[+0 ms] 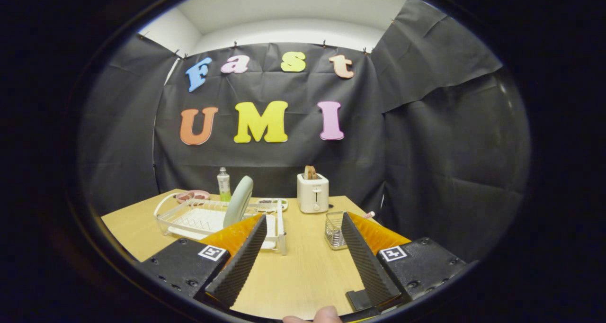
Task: Take the plate from the dish rack, then take the spoon from the basket and place it into the plate.
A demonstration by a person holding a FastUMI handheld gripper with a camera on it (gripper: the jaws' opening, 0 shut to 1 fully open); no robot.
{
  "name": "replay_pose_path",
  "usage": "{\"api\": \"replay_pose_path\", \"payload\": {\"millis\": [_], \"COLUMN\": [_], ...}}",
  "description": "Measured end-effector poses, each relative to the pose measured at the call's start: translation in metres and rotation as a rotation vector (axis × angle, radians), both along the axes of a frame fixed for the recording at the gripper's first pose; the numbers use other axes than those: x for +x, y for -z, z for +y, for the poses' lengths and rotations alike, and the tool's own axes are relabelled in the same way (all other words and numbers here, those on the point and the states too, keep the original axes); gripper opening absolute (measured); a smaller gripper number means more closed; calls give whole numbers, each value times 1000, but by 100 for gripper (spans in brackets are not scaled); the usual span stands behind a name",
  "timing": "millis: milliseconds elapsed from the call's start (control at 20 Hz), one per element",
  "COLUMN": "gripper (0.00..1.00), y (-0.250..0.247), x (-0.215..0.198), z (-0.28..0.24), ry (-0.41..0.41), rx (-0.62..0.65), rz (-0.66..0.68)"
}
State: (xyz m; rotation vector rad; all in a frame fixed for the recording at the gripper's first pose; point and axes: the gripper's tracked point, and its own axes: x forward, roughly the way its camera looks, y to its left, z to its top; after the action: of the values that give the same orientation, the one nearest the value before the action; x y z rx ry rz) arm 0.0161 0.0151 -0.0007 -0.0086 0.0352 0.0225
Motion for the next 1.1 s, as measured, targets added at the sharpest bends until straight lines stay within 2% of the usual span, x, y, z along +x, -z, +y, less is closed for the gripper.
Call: {"api": "replay_pose_path", "payload": {"millis": [600, 850, 1100], "gripper": [100, 100, 100], "y": [-35, -65, -92], "x": [36, 67, 111], "z": [20, 38, 68], "ry": [-79, -121, -188], "rx": [-31, -92, -69], "rz": [29, 40, 86]}}
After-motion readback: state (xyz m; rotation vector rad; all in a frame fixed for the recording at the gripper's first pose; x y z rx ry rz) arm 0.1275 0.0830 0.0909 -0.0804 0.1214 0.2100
